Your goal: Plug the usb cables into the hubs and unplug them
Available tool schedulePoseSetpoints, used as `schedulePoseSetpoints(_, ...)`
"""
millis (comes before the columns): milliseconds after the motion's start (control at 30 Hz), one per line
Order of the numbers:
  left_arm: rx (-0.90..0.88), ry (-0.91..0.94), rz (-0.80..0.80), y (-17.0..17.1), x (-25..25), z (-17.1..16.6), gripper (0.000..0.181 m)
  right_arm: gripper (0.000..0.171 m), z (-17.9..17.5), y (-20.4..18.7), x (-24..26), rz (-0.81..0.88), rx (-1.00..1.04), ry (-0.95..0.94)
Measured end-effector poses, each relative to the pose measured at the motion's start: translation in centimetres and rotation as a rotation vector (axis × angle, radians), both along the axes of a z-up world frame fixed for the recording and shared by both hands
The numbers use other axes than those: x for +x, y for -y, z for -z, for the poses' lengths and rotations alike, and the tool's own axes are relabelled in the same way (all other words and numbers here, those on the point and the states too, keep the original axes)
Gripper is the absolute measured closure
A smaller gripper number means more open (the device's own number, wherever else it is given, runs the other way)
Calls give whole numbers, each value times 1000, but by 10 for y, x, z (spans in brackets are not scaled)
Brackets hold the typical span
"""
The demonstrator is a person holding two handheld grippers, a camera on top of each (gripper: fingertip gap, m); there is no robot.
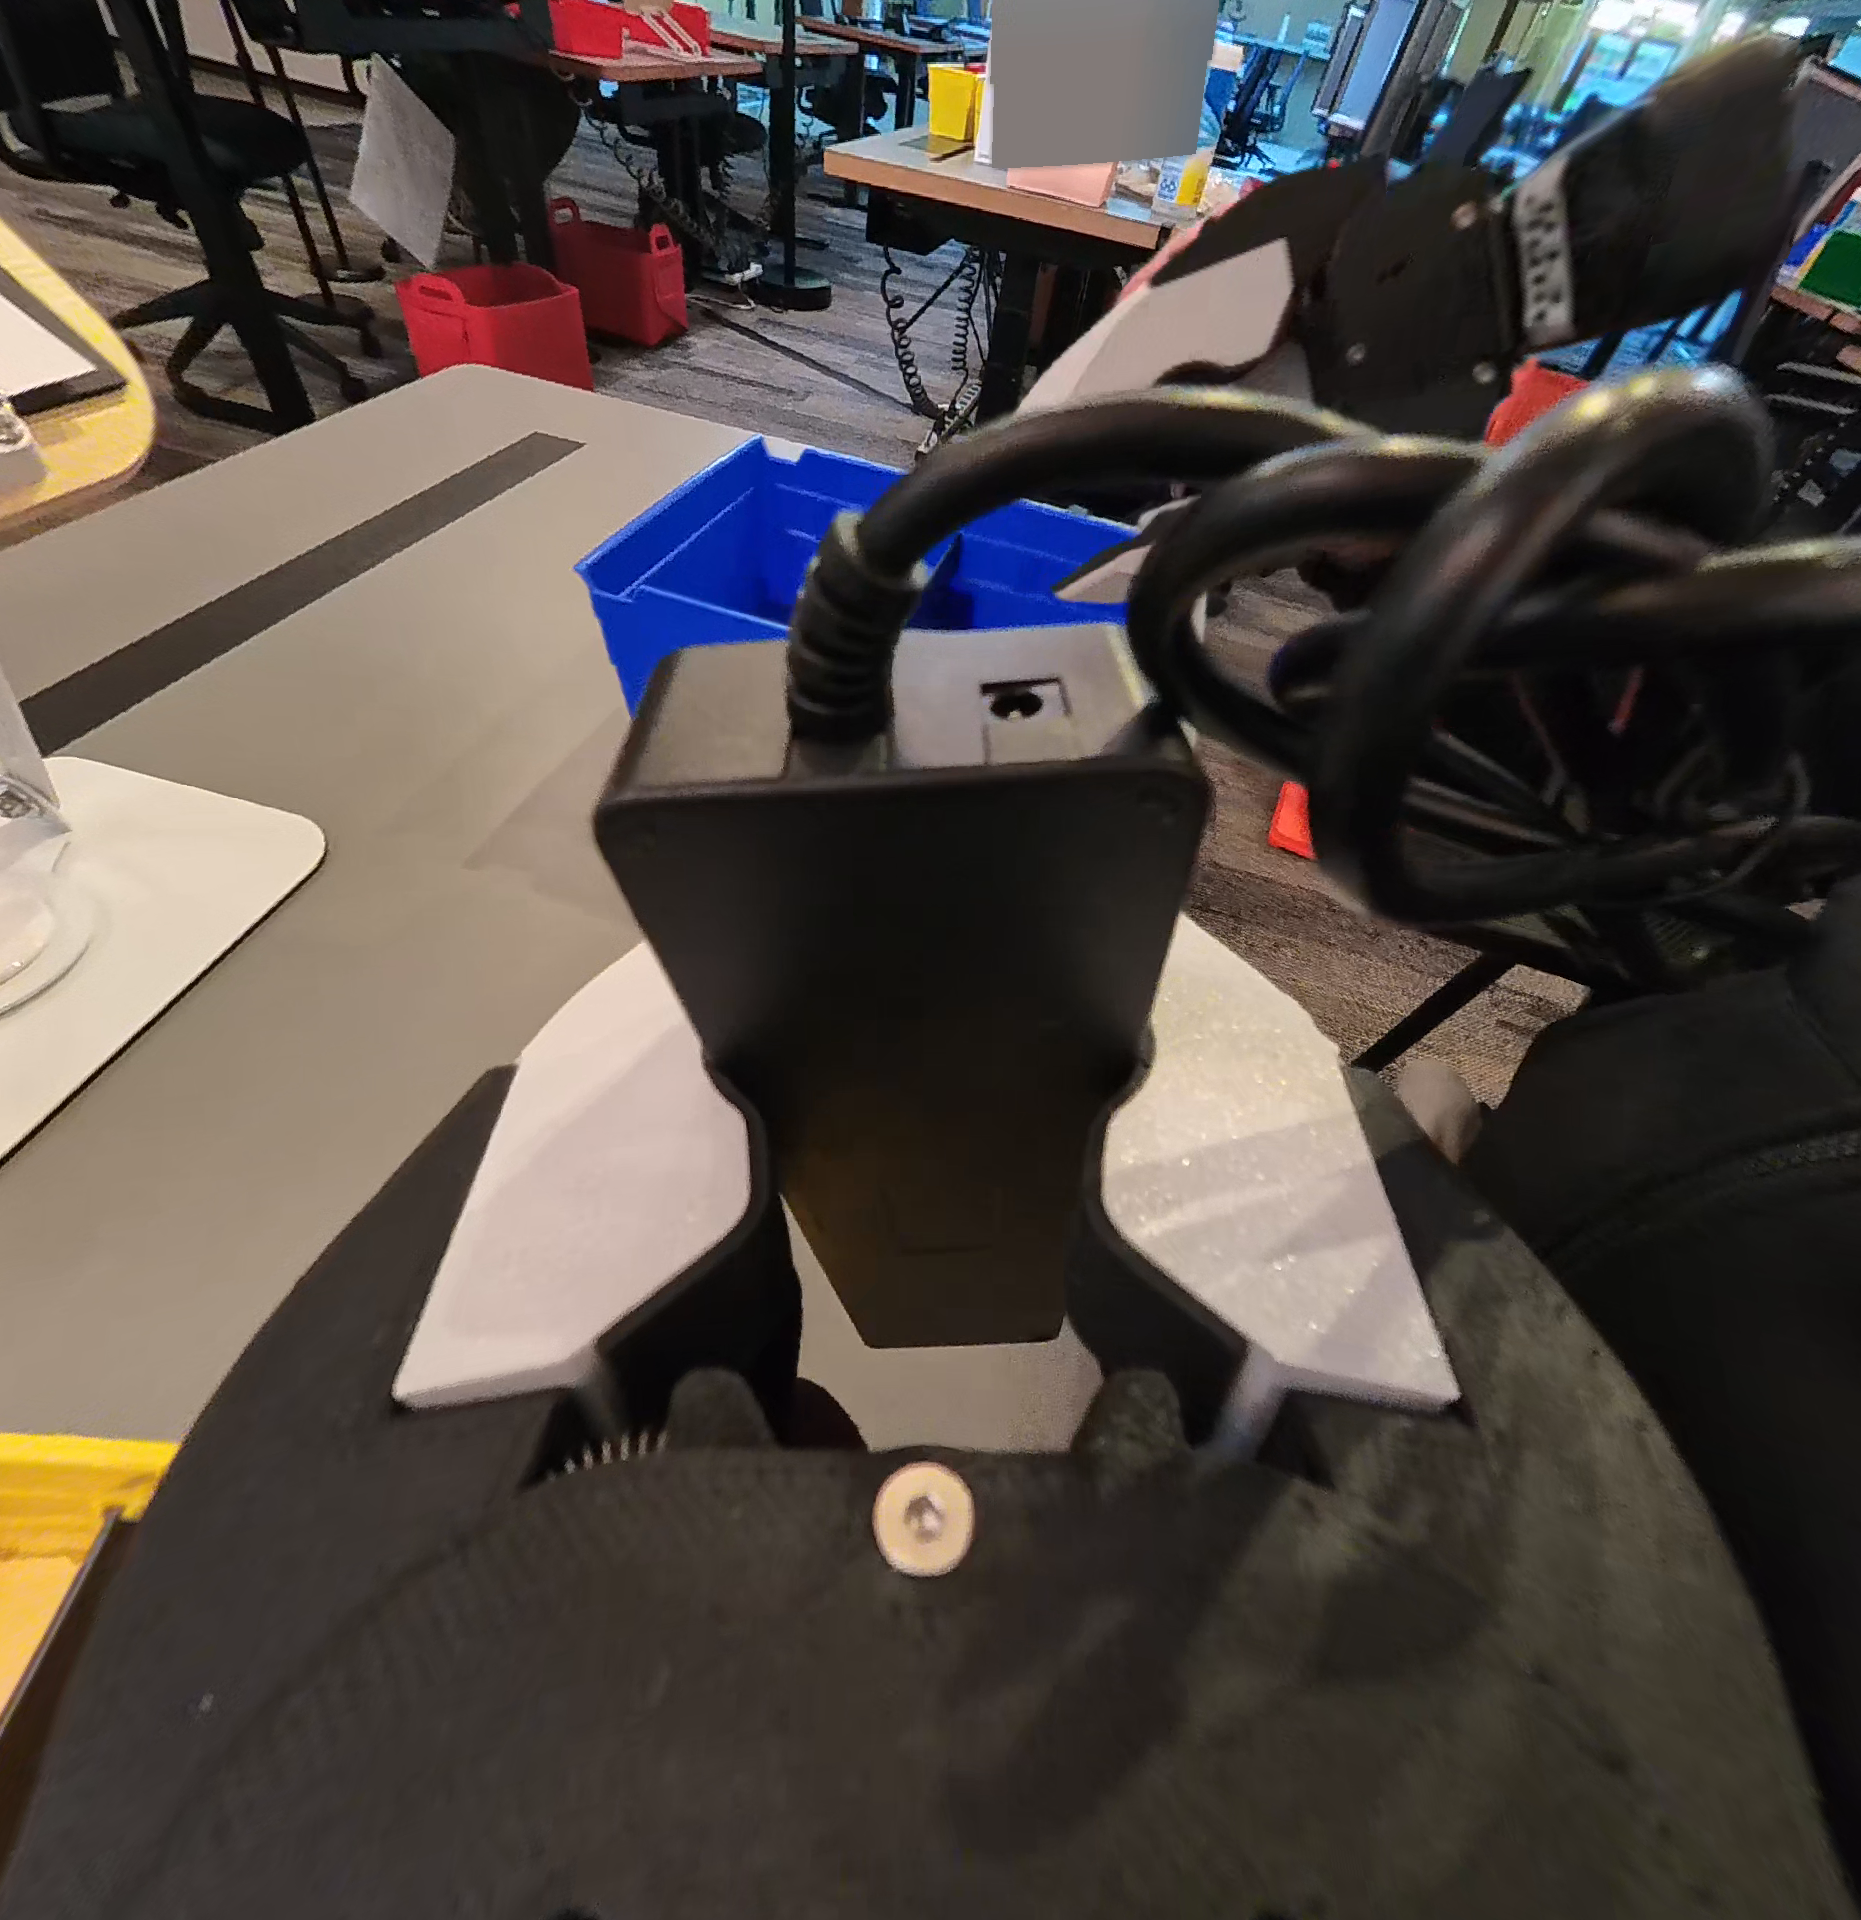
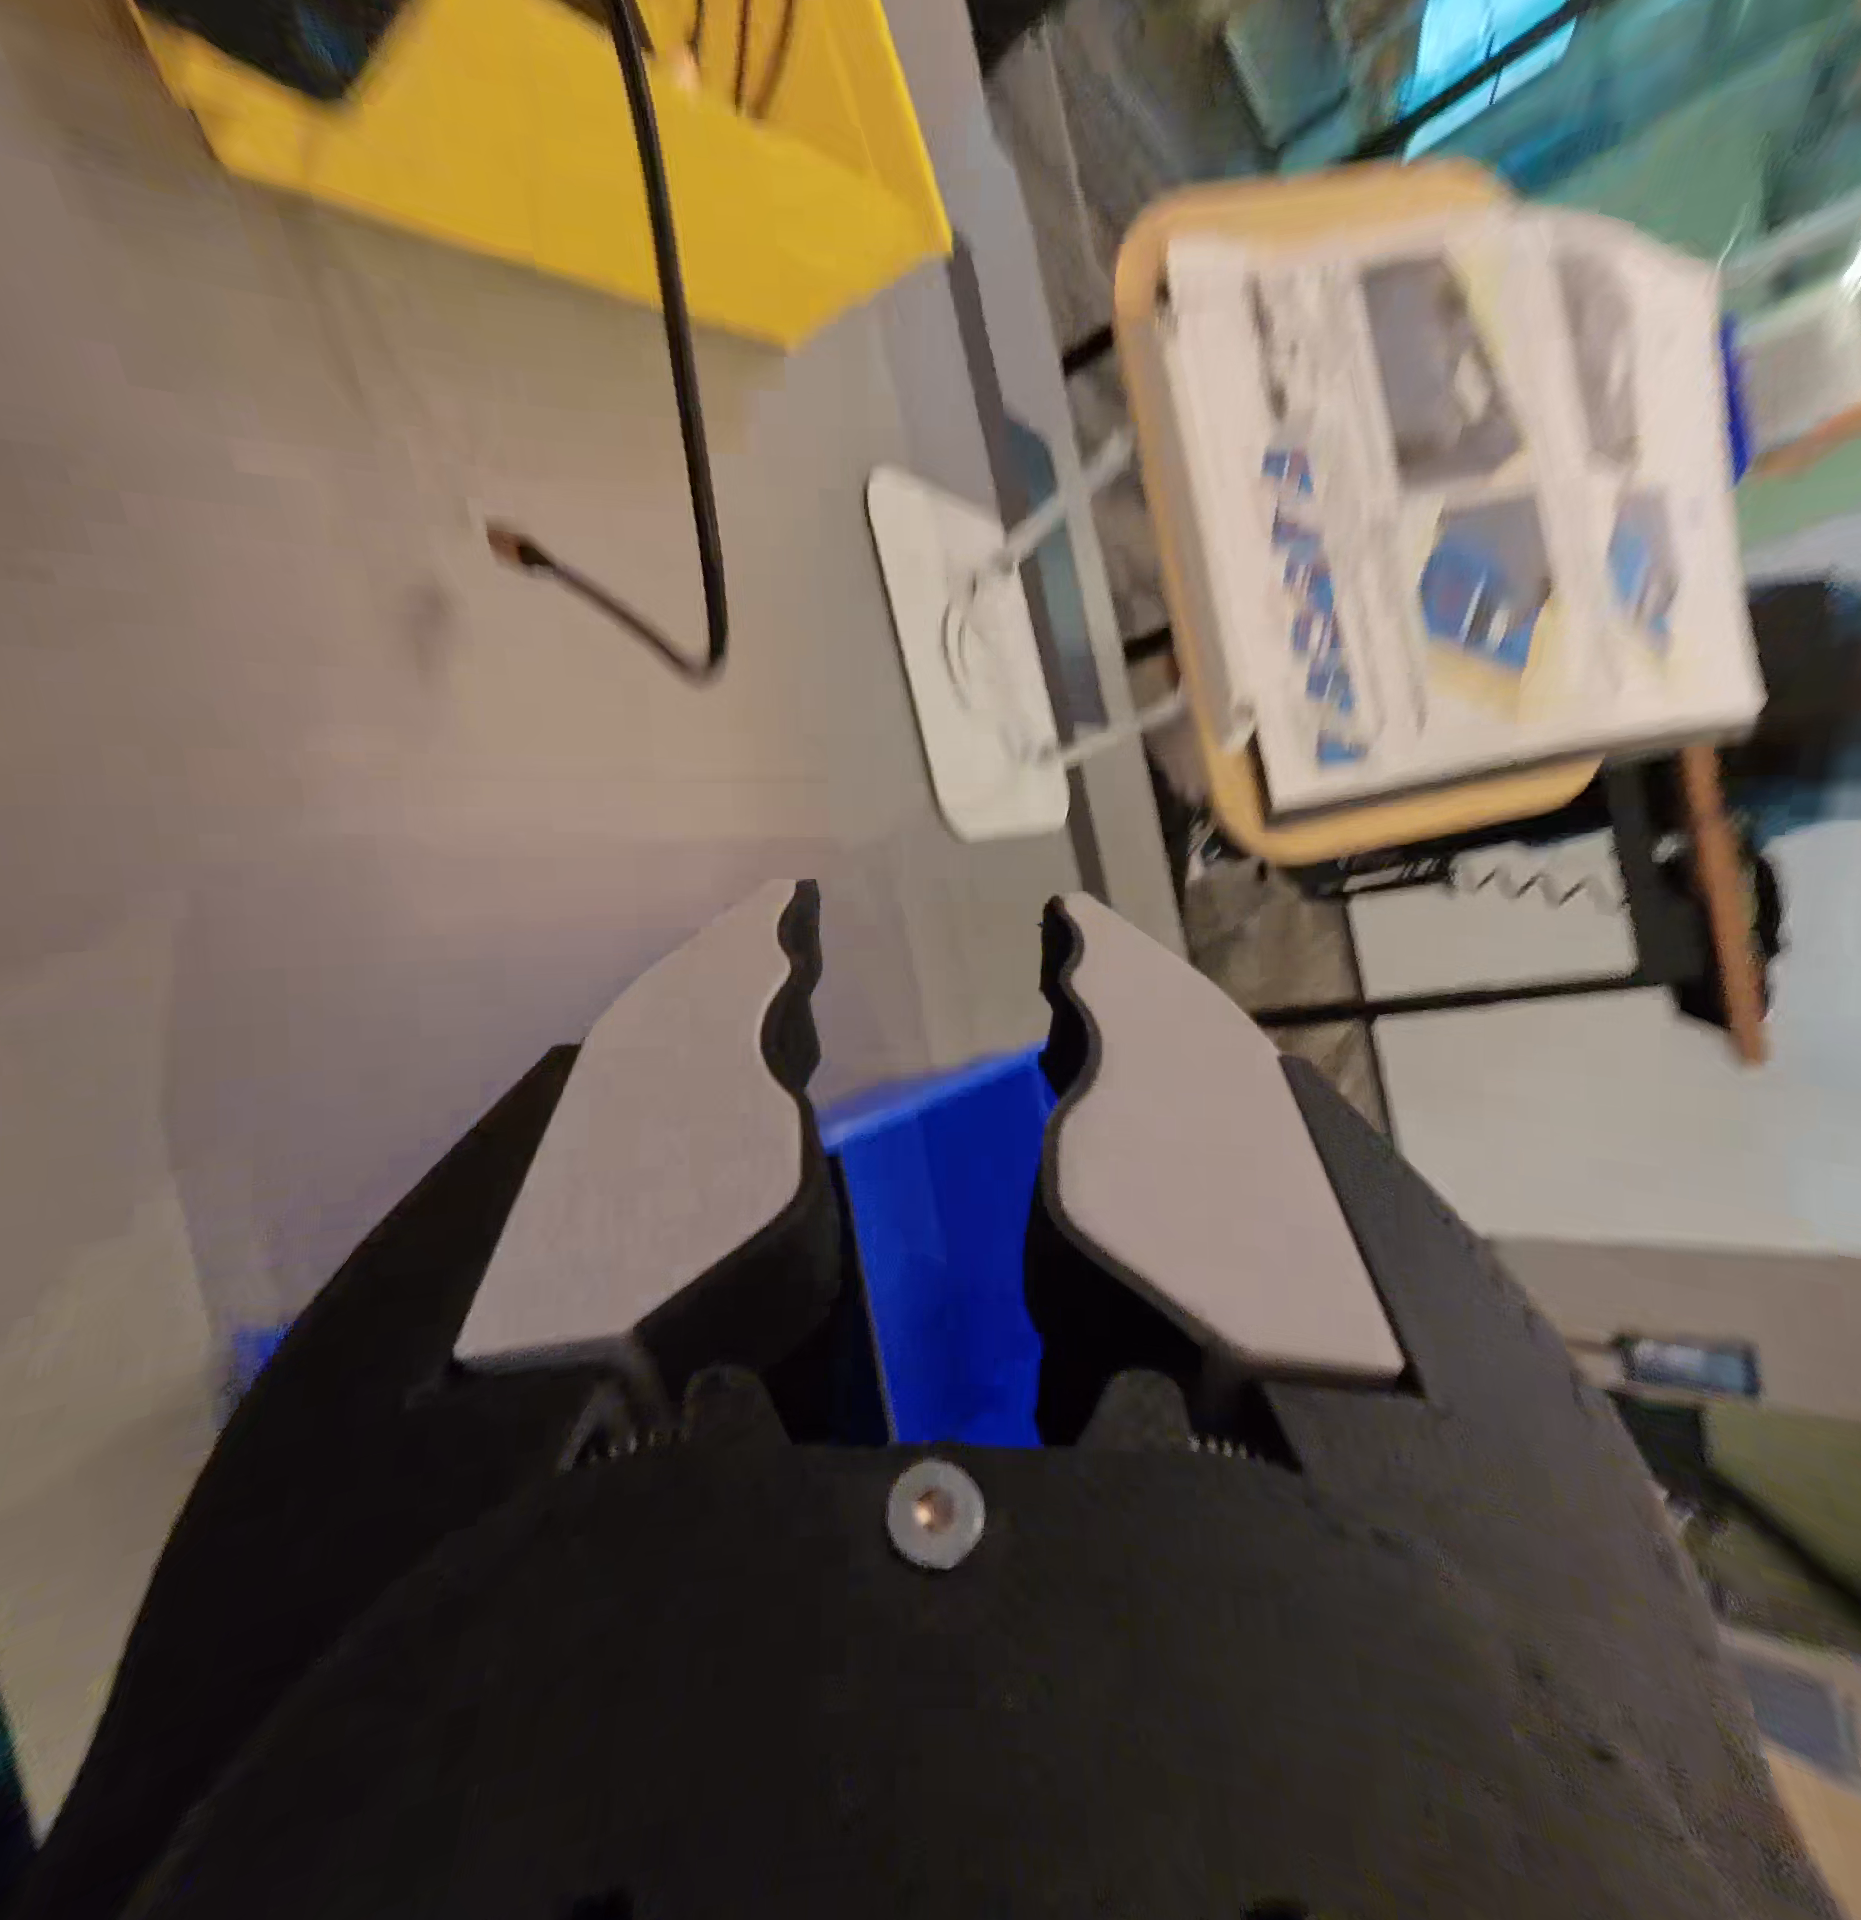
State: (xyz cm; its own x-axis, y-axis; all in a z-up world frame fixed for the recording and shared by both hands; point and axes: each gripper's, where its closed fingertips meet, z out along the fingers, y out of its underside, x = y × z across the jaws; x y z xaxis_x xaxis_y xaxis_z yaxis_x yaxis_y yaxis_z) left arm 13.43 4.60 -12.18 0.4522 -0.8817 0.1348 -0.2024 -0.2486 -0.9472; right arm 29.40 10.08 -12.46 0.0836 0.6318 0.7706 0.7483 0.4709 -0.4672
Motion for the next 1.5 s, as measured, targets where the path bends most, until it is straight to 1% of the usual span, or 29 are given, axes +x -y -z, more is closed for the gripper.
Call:
schedulePoseSetpoints(33,3,-1,7,2,2,0,117,133,-6,11,-18,-46,25,2)
schedulePoseSetpoints(133,3,9,26,6,7,-2,117,136,-16,51,-75,-218,54,-19)
schedulePoseSetpoints(200,5,13,47,10,11,-3,117,137,-10,63,-102,-285,127,39)
schedulePoseSetpoints(300,3,17,69,16,14,-4,117,136,6,64,-127,-320,203,123)
schedulePoseSetpoints(433,-5,32,97,21,22,-5,117,136,15,66,-147,-349,302,143)
schedulePoseSetpoints(533,-17,53,120,25,28,-7,117,145,19,68,-156,-358,347,150)
schedulePoseSetpoints(633,-27,66,133,28,34,-7,117,157,20,68,-161,-346,404,142)
schedulePoseSetpoints(700,-24,60,128,28,35,-5,116,164,22,68,-160,-334,378,152)
schedulePoseSetpoints(800,-45,104,130,26,34,-8,115,164,17,64,-156,-311,361,130)
schedulePoseSetpoints(833,-43,112,122,25,32,-9,112,164,17,62,-154,-301,364,133)
schedulePoseSetpoints(900,-43,80,133,27,34,-5,110,164,17,60,-154,-293,350,119)
schedulePoseSetpoints(967,-60,32,145,30,37,4,103,163,13,58,-153,-271,351,89)
schedulePoseSetpoints(1000,-60,42,143,29,37,4,104,163,11,58,-153,-270,344,84)
schedulePoseSetpoints(1067,-51,62,137,27,36,3,117,164,10,60,-153,-277,344,83)
schedulePoseSetpoints(1167,-54,60,129,26,37,4,117,163,10,59,-151,-272,339,87)
schedulePoseSetpoints(1267,-38,9,122,26,38,8,117,163,11,59,-150,-271,353,108)
schedulePoseSetpoints(1400,-39,37,147,31,42,2,117,164,6,64,-145,-299,373,130)
schedulePoseSetpoints(1500,-62,32,173,34,48,6,117,164,5,65,-137,-330,380,175)
